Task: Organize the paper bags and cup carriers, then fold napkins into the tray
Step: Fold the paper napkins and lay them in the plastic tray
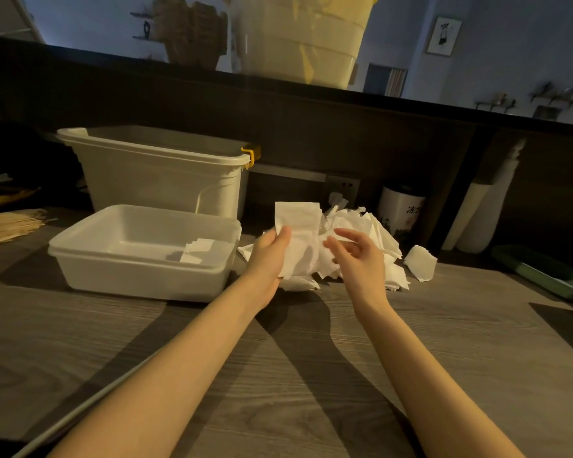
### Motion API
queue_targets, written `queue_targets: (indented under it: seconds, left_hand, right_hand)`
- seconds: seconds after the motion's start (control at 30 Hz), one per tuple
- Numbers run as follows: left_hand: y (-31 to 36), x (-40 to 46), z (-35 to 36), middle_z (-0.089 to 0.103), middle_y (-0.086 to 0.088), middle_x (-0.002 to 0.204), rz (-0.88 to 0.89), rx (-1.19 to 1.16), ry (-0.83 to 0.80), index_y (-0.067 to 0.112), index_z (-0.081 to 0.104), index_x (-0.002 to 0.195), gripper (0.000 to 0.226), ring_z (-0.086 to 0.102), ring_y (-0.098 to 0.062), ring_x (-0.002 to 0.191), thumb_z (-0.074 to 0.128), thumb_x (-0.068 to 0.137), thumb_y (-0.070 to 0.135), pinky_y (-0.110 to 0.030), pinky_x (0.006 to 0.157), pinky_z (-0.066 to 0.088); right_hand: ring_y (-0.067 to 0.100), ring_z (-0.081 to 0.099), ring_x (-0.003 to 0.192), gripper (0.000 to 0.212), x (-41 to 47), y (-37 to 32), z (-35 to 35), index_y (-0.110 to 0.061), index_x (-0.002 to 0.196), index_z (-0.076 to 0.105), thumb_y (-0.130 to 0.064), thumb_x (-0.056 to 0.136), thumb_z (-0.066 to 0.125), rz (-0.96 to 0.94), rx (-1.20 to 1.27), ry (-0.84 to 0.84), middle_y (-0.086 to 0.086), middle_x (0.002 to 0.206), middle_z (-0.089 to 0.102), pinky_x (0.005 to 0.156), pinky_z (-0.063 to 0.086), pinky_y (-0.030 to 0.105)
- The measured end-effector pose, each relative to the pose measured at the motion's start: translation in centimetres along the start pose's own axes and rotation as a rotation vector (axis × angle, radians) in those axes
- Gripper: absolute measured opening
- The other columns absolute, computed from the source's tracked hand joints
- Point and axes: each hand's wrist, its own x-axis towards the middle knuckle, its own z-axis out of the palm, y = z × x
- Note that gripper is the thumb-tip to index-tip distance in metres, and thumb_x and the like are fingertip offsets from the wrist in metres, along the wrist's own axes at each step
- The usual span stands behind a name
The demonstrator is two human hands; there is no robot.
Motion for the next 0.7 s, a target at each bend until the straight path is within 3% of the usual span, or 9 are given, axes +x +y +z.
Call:
queue_targets:
  seconds: [0.07, 0.17, 0.27, 0.4, 0.53, 0.7]
  left_hand:
    - [0.2, 0.0, -0.2, 0.055, -0.004, 0.121, -0.002, -0.013, 0.001, 0.024, 0.048, 0.119, 0.024, 0.053, -0.022, 0.113, 0.040, 0.099, 0.033, -0.041, 0.099, 0.046]
    - [0.3, 0.2, -0.5, 0.055, -0.005, 0.120, 0.006, -0.029, 0.032, 0.019, 0.047, 0.128, 0.032, 0.054, -0.022, 0.111, 0.040, 0.099, 0.029, -0.036, 0.092, 0.049]
    - [0.3, 0.4, -0.8, 0.055, -0.006, 0.124, -0.002, -0.036, 0.064, 0.016, 0.045, 0.132, 0.035, 0.053, -0.023, 0.113, 0.040, 0.099, 0.028, -0.038, 0.094, 0.048]
    - [0.2, 0.7, -1.1, 0.054, -0.007, 0.127, -0.018, -0.027, 0.081, 0.016, 0.045, 0.133, 0.036, 0.053, -0.025, 0.115, 0.040, 0.100, 0.028, -0.040, 0.096, 0.047]
    - [0.2, 1.1, -1.4, 0.054, -0.007, 0.129, -0.032, -0.033, 0.086, 0.016, 0.045, 0.134, 0.037, 0.052, -0.025, 0.116, 0.040, 0.100, 0.028, -0.042, 0.097, 0.046]
    - [0.3, 0.8, -1.5, 0.053, -0.008, 0.128, -0.052, -0.038, 0.104, 0.016, 0.044, 0.134, 0.037, 0.053, -0.027, 0.115, 0.040, 0.100, 0.030, -0.039, 0.094, 0.048]
  right_hand:
    - [0.005, 0.059, 0.085, 0.020, 0.6, 0.4, -0.8, -0.022, 0.110, 0.059, -0.023, 0.090, 0.060, -0.091, -0.177, 0.088, -0.006, 0.097, 0.063, 0.065, 0.044, 0.014]
    - [0.007, 0.052, 0.081, 0.024, 0.9, 1.1, -1.5, -0.021, 0.115, 0.059, -0.023, 0.091, 0.059, -0.203, -0.570, 0.121, -0.002, 0.104, 0.059, 0.066, 0.041, 0.019]
    - [0.014, 0.052, 0.097, 0.037, 1.3, 1.7, -1.6, -0.024, 0.122, 0.055, -0.032, 0.087, 0.063, -0.299, -0.821, 0.001, 0.002, 0.119, 0.053, 0.081, 0.044, 0.026]
    - [0.020, 0.039, 0.112, 0.054, 1.8, 2.1, -2.0, -0.033, 0.135, 0.041, -0.037, 0.085, 0.063, -0.429, -1.153, -0.230, 0.003, 0.130, 0.037, 0.095, 0.030, 0.030]
    - [0.020, 0.041, 0.110, 0.046, 2.0, 2.7, -1.8, -0.032, 0.132, 0.047, -0.026, 0.089, 0.060, -0.478, -1.184, -0.181, 0.003, 0.127, 0.041, 0.092, 0.031, 0.030]
    - [0.024, 0.049, 0.093, 0.020, 2.1, 2.8, -1.3, -0.022, 0.104, 0.073, -0.018, 0.086, 0.066, -0.519, -0.960, 0.018, 0.006, 0.107, 0.058, 0.078, 0.033, 0.030]
